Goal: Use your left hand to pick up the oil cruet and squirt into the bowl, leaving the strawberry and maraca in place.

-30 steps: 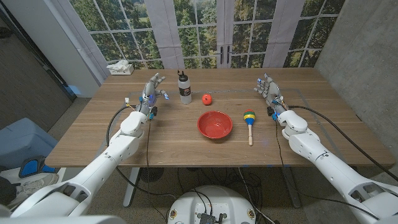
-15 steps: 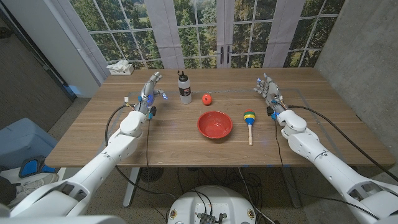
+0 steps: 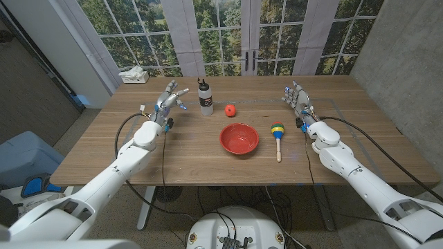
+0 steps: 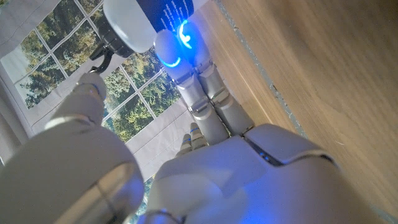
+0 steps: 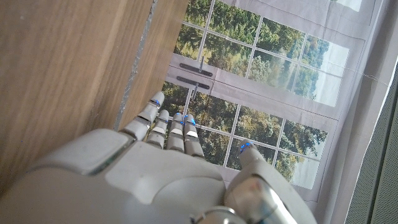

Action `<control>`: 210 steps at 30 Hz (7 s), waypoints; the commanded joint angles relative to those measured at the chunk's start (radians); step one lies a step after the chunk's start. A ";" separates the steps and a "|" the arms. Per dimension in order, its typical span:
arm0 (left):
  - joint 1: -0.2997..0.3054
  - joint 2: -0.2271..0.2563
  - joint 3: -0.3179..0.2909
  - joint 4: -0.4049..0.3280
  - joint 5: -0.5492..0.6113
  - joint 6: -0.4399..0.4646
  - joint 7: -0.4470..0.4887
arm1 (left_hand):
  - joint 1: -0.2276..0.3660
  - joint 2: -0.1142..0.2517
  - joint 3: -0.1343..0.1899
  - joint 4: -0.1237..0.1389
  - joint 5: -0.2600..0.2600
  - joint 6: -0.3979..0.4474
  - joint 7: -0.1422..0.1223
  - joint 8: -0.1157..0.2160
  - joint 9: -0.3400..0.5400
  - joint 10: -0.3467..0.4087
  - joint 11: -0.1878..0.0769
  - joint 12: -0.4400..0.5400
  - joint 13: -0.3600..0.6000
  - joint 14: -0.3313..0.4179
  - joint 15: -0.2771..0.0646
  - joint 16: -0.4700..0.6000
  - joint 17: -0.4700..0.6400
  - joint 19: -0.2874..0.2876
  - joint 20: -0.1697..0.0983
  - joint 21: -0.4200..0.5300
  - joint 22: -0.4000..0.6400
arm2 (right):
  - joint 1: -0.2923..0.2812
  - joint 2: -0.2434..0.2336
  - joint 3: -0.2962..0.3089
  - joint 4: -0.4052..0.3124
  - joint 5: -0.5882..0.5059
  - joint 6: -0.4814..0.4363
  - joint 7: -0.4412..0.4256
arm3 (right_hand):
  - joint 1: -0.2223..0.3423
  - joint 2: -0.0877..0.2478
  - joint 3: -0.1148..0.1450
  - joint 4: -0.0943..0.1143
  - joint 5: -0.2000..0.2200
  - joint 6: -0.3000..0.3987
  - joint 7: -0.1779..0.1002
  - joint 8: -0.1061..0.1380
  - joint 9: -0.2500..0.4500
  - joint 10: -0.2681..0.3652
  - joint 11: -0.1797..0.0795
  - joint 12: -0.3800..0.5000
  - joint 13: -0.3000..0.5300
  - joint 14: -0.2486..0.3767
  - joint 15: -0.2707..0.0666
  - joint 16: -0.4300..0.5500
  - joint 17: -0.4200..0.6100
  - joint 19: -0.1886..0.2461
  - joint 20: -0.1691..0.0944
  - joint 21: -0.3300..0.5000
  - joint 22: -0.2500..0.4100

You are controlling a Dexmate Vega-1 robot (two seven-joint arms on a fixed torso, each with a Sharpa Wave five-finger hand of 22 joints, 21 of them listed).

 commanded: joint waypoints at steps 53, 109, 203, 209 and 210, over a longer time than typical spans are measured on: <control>-0.245 0.005 0.191 0.174 0.093 0.149 -0.301 | 0.281 0.034 -0.324 0.046 0.052 0.036 -0.014 0.003 0.009 0.083 0.023 0.016 0.006 -0.021 -0.005 -0.085 -0.063 -0.028 -0.029 0.053 -0.059 | -0.070 -0.030 0.021 -0.096 -0.033 -0.001 -0.092 | 0.005 0.003 -0.012 -0.025 0.002 0.011 0.010 -0.003 0.002 0.017 0.001 -0.003 0.004 0.016 0.019 -0.011 -0.012 0.021 0.012 -0.025 0.005; -0.266 -0.066 0.183 0.242 0.010 0.133 -0.310 | 0.402 0.394 -0.096 0.053 0.037 0.709 -0.043 0.162 0.037 0.779 -0.006 0.100 0.013 0.104 -0.003 -0.152 -0.117 -0.077 -0.027 0.178 -0.056 | -0.112 -0.059 0.043 -0.153 -0.033 -0.024 -0.123 | -0.002 0.005 -0.020 -0.036 0.002 0.017 0.013 -0.003 0.002 0.024 0.007 -0.004 0.004 0.023 0.024 -0.018 -0.017 0.031 0.018 -0.046 0.006; 0.048 0.215 0.057 -0.393 0.043 0.275 -0.196 | 0.325 0.377 0.039 0.054 0.027 0.778 -0.026 0.202 0.075 0.858 -0.014 0.020 0.020 0.111 -0.004 -0.134 -0.140 -0.116 -0.027 0.246 -0.068 | -0.258 -0.061 0.080 -0.269 -0.066 0.064 -0.197 | -0.006 0.018 -0.025 -0.057 0.001 0.024 0.015 -0.004 0.002 0.034 0.007 -0.007 0.004 0.025 0.020 -0.032 -0.024 0.046 0.014 -0.092 0.007; 0.047 0.234 0.059 -0.422 0.060 0.296 -0.204 | 0.321 0.376 0.043 0.054 0.026 0.777 -0.024 0.202 0.076 0.858 -0.012 0.019 0.020 0.110 -0.004 -0.133 -0.141 -0.118 -0.027 0.249 -0.069 | -0.273 -0.058 0.086 -0.274 -0.068 0.082 -0.199 | -0.007 0.019 -0.026 -0.058 0.001 0.025 0.015 -0.004 0.002 0.034 0.007 -0.008 0.004 0.027 0.020 -0.033 -0.024 0.046 0.014 -0.094 0.007; 0.045 0.239 0.060 -0.428 0.064 0.303 -0.206 | 0.321 0.376 0.044 0.054 0.026 0.777 -0.024 0.203 0.076 0.859 -0.012 0.019 0.020 0.111 -0.004 -0.133 -0.141 -0.118 -0.027 0.249 -0.070 | -0.276 -0.056 0.087 -0.273 -0.066 0.087 -0.198 | -0.007 0.019 -0.026 -0.058 0.001 0.025 0.015 -0.004 0.002 0.034 0.009 -0.008 0.004 0.026 0.020 -0.033 -0.024 0.047 0.014 -0.095 0.007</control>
